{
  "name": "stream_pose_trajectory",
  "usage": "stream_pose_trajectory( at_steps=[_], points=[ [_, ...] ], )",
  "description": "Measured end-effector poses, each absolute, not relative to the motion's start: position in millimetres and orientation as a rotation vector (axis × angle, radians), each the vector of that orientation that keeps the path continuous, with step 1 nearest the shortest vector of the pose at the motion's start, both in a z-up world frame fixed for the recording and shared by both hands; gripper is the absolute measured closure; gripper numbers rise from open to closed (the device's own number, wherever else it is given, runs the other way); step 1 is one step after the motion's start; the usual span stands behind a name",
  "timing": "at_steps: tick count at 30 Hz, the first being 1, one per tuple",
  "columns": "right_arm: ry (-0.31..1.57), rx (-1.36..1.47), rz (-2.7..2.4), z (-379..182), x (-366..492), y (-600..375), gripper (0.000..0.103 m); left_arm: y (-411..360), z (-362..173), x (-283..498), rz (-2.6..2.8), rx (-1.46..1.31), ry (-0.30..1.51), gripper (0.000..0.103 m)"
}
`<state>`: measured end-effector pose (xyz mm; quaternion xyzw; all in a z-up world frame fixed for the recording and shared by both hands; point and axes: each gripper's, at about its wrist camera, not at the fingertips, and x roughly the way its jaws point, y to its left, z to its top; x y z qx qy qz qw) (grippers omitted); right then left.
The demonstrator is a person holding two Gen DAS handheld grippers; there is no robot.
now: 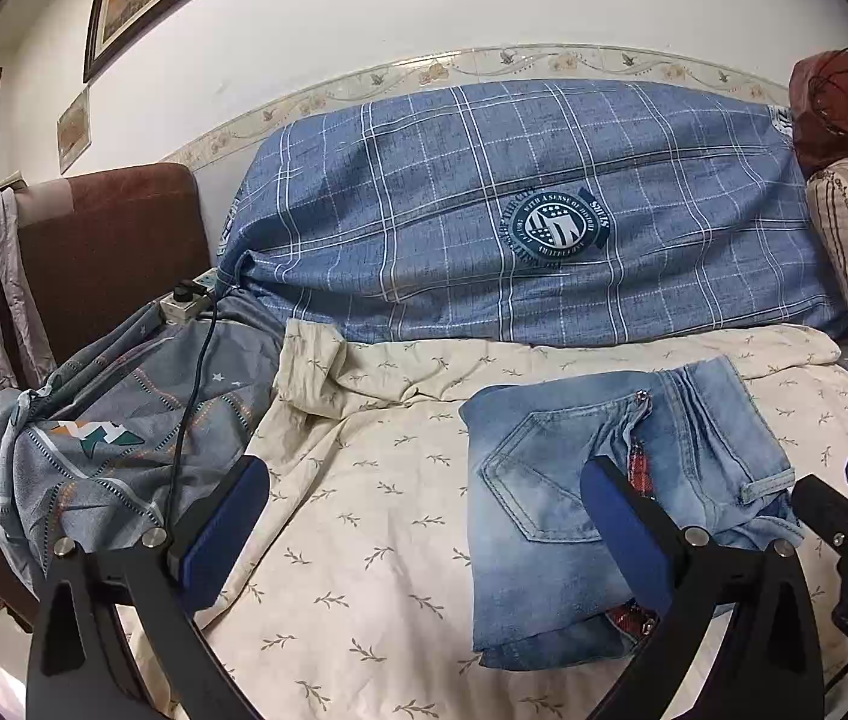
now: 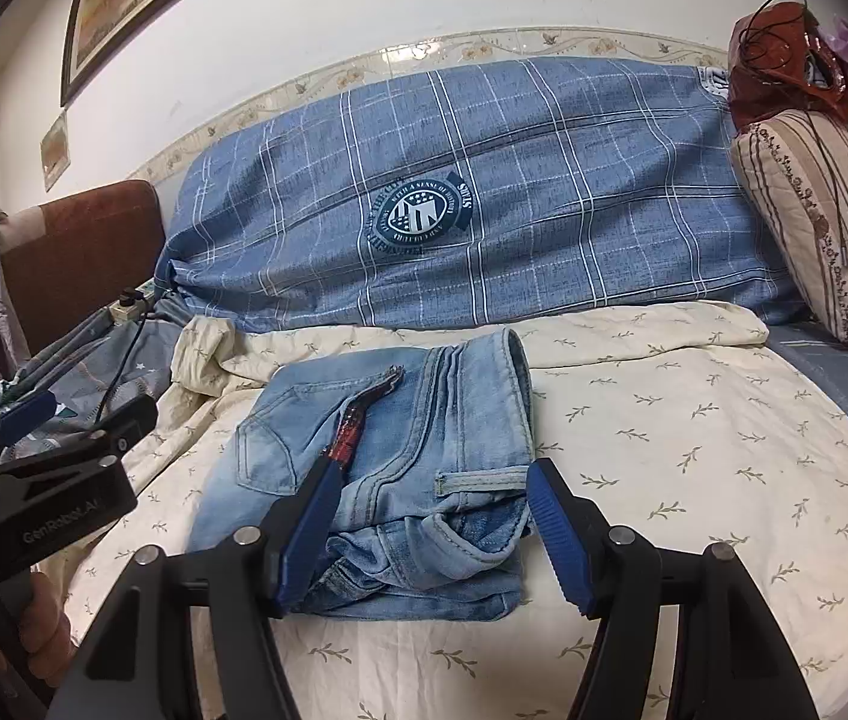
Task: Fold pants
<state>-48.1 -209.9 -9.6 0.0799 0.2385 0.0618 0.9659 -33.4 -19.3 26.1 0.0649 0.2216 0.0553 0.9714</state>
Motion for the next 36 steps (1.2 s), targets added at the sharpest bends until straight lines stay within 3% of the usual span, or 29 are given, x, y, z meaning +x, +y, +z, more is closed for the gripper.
stream_pose_trajectory(
  at_steps=[36],
  points=[
    [0.499,0.121,0.141,-14.9,-37.1,-200.3,0.035,-19.6,7.3,-15.3,-0.012,0.093,0.615,0.0]
  ],
)
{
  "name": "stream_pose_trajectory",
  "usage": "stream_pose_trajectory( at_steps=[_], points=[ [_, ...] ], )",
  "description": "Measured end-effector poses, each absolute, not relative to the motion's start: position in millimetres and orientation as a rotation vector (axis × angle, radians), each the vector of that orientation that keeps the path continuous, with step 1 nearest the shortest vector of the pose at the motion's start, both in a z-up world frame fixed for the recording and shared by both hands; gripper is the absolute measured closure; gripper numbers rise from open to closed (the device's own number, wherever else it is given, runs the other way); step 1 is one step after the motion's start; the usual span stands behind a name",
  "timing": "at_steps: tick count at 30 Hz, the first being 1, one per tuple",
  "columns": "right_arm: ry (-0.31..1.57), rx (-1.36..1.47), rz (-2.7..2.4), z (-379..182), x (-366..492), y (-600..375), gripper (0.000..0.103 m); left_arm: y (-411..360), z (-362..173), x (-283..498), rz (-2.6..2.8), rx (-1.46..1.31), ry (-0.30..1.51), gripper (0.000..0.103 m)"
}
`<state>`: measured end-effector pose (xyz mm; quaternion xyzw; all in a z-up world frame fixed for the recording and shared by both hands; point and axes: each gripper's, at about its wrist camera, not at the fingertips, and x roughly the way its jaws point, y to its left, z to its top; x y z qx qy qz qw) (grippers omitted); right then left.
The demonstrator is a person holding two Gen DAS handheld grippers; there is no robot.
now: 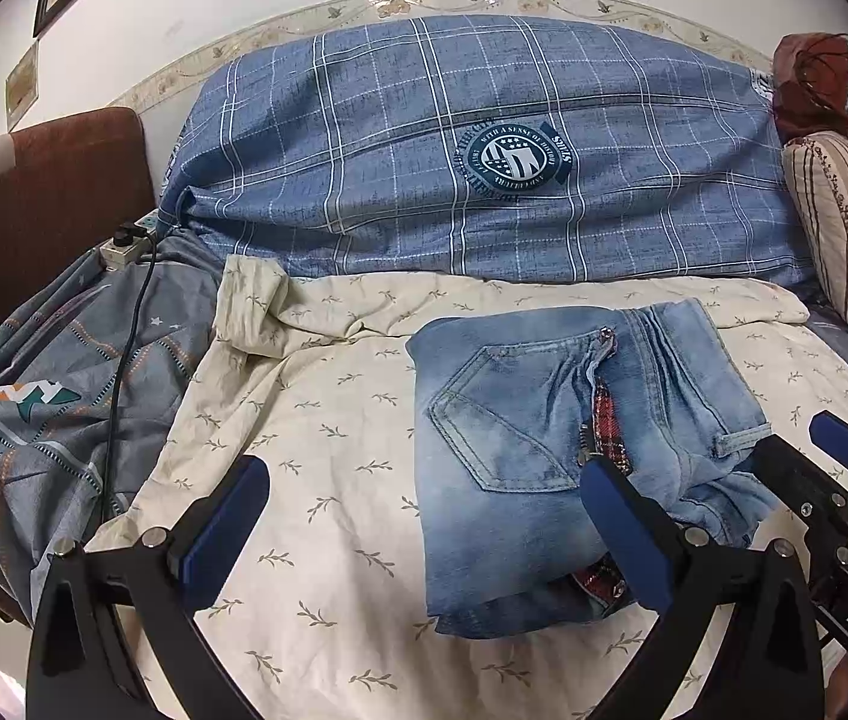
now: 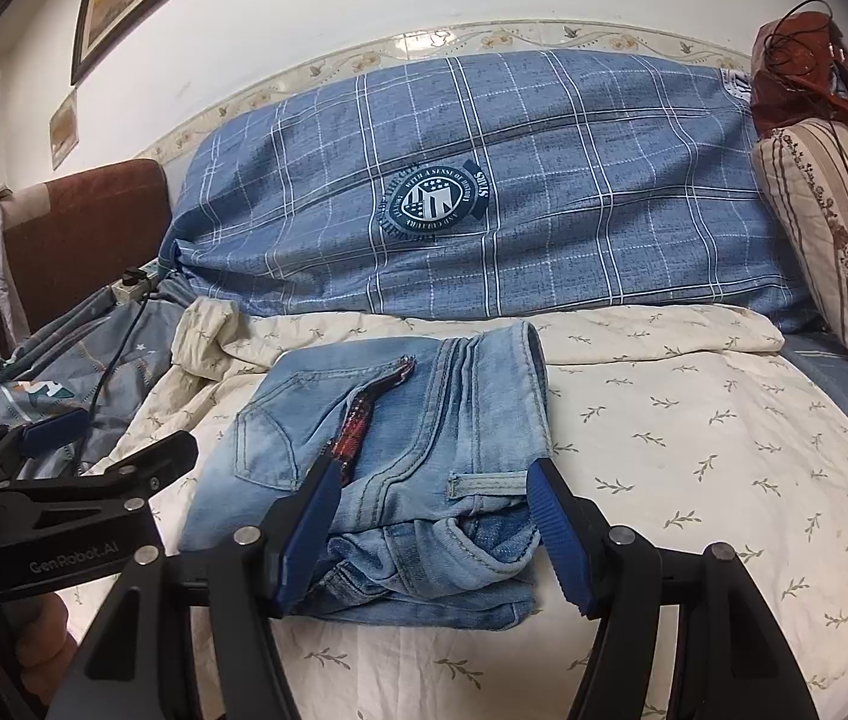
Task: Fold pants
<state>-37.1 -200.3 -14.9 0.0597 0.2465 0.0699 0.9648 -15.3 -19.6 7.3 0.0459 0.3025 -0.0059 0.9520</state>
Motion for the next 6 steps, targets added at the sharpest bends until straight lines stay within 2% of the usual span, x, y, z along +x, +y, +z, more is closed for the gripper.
stream_pose_trajectory(
  at_steps=[6],
  points=[
    [0.521,0.117,0.139,-16.6,-34.5,-199.9,0.035,-19.0,1.6,-10.6,-0.03,0.076,0.664,0.0]
  ],
)
